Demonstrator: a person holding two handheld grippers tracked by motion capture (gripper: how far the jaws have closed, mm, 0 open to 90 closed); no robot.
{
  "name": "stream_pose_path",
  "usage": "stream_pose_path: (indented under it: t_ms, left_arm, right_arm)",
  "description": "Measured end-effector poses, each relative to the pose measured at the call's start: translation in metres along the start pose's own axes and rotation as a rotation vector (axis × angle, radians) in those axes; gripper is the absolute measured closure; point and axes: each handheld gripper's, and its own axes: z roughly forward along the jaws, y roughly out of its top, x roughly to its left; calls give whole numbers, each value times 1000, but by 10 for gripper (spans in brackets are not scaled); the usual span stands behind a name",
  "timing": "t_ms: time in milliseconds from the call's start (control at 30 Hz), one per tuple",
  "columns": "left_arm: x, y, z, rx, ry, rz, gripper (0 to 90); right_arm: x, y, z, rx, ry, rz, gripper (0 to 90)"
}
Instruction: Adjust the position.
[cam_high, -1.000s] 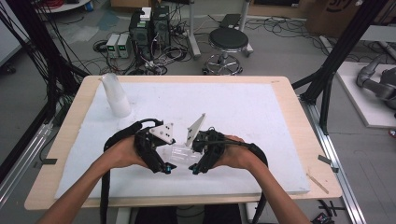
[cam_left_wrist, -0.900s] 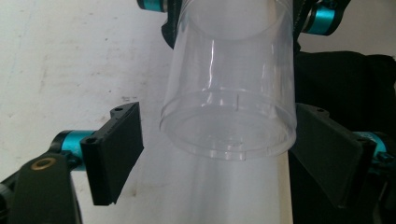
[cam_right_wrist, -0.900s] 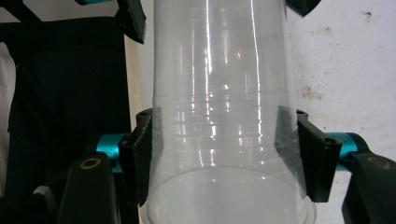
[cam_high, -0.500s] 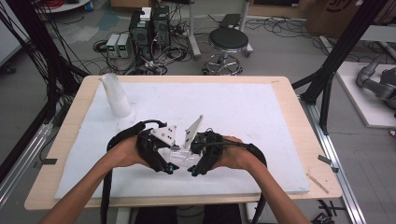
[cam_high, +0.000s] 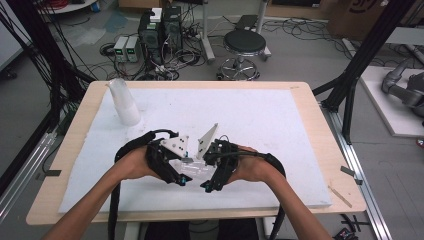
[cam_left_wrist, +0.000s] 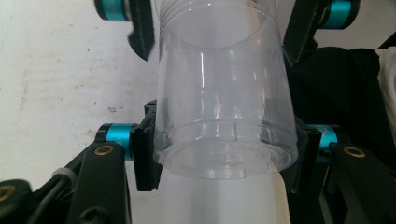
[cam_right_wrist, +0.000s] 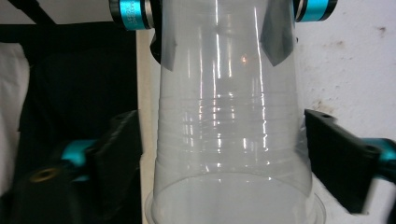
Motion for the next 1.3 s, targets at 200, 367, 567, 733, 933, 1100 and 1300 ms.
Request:
stream_pose_path:
  t_ms: [200,367,567,733,933,1100,1300]
  left_arm:
    - [0,0,0,-2,2,-5,422]
    - [0,-2,-1,-21,14,-6,422]
    - [-2,-25,10,-152,30,-66,421]
    - [-2,-42,11,-246,49,-107,420]
    - [-4,-57,7,-346,69,-121,420]
    - [-5,-70,5,-458,65,-131,419]
    - [-6,-83,1,-597,79,-151,420]
  right_arm:
    - [0,-1,-1,-25,-18,-10,129]
    - [-1,-2,-5,-75,-31,-21,129]
    - [-3,-11,-16,-226,-46,-5,130]
    - [-6,-23,-24,-365,-61,27,130]
    - [-9,-36,-29,-488,-74,66,130]
    - [-10,-45,-31,-571,-76,83,131]
    - [-9,-54,-28,-660,-57,101,131]
